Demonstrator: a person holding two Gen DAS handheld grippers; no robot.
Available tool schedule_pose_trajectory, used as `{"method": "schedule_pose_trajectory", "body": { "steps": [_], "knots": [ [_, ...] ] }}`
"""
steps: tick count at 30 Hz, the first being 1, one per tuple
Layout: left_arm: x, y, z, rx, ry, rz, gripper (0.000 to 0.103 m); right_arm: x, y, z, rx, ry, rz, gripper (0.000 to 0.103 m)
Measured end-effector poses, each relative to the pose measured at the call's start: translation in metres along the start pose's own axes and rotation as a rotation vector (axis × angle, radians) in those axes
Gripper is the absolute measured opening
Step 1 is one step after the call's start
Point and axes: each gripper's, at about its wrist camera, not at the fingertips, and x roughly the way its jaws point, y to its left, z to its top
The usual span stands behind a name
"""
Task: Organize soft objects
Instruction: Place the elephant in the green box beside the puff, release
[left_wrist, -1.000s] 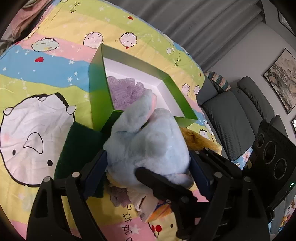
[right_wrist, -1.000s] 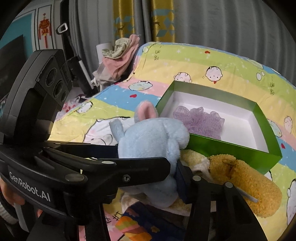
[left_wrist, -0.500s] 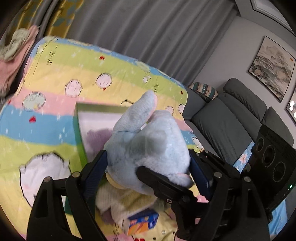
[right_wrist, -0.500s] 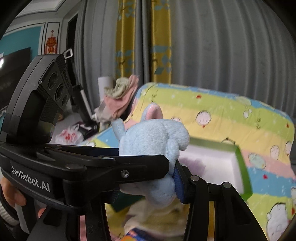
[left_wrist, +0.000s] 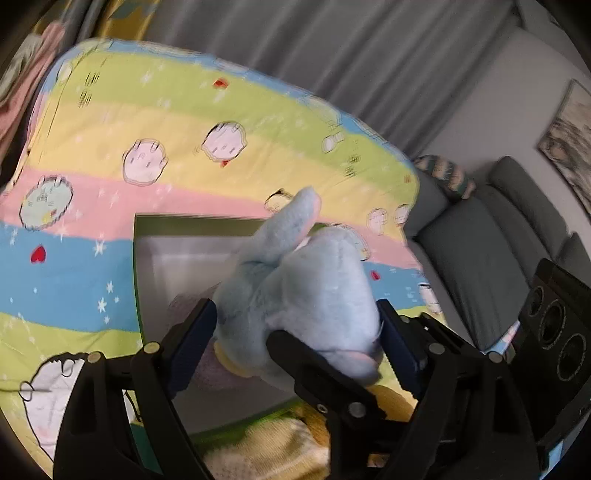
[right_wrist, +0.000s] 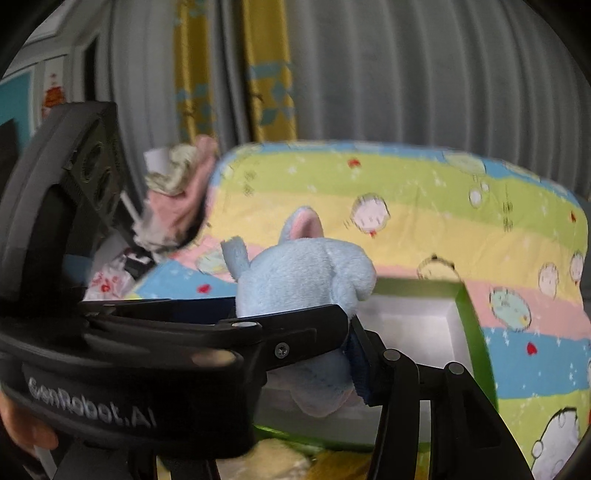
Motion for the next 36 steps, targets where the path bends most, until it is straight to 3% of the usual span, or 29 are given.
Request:
{"method": "schedule_pose_trajectory", "body": {
  "steps": [4,9,13,20,36],
  "knots": [
    [0.021,0.011,-0.002,-0.045,0.048,0.066,0.091,0.019,-0.009,-0.009,0.01,0.072,-0.07,0.058],
    [0.011,0.019,-0.009,-0.062,0.04,0.105,0.102,-0.001,-0.022,-0.016,0.033,0.064,-0.09,0.072],
    [-0.011,0.02,-0.014,-0.067,0.009,0.106,0.102,-0.025,-0.029,-0.02,0.031,0.048,-0.119,0.072],
    [-0.041,0.013,-0.03,-0.033,-0.012,0.171,0.102,-0.073,-0.039,-0.039,0.061,0.031,-0.144,0.072],
    [-0.086,-0.034,-0.106,0.088,0.004,0.332,0.102,-0.144,-0.024,-0.094,0.116,0.032,-0.111,0.073]
  ]
}}
